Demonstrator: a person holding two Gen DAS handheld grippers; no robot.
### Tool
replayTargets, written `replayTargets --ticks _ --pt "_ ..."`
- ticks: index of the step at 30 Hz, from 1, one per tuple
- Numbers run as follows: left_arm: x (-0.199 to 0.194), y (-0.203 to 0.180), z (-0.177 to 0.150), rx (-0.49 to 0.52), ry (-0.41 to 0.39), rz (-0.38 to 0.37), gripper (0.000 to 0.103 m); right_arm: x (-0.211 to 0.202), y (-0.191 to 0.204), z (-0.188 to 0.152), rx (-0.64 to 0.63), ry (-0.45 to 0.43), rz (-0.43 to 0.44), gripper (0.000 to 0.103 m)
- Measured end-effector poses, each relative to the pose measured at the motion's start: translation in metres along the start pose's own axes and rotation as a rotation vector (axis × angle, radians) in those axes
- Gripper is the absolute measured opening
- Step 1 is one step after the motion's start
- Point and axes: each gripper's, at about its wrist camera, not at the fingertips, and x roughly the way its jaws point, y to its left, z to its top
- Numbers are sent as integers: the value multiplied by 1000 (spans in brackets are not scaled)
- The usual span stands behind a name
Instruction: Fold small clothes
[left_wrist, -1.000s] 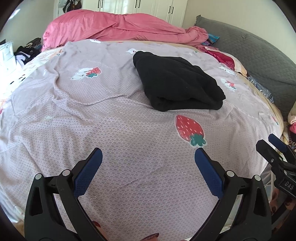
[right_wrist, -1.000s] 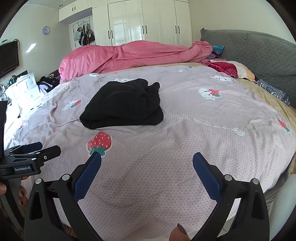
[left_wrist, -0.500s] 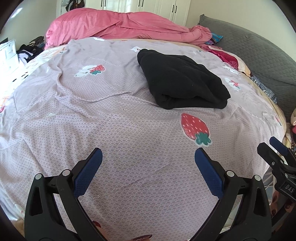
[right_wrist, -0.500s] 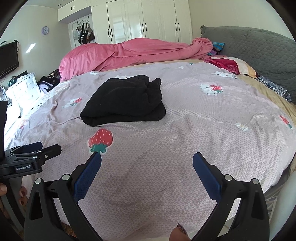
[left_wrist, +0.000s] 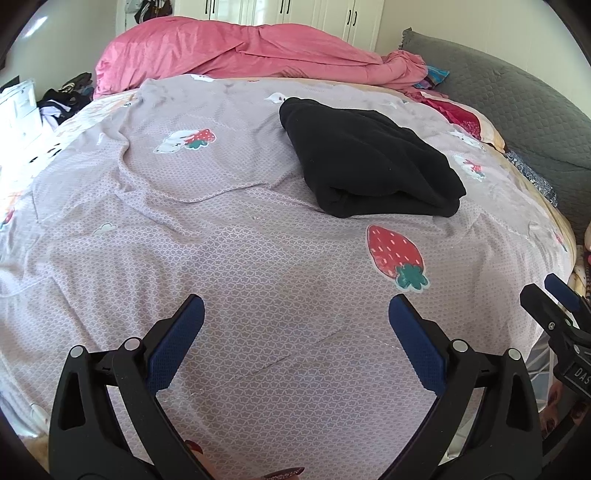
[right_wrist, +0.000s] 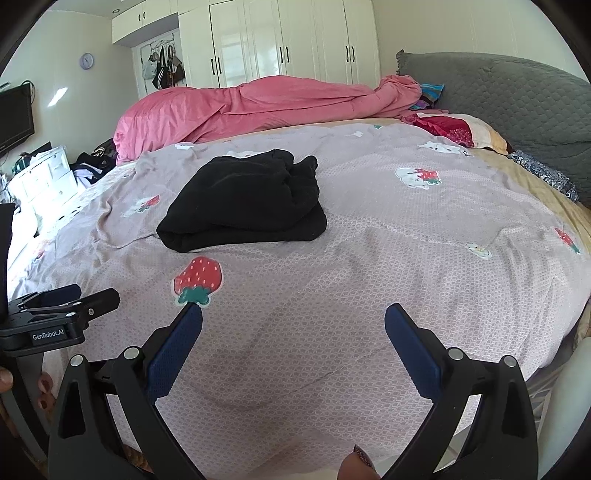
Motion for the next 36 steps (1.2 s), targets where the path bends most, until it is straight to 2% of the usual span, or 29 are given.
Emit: replayTargets --ticks 36 --pt "-1 -1 0 4 1 19 94 6 3 -3 -15 19 -18 99"
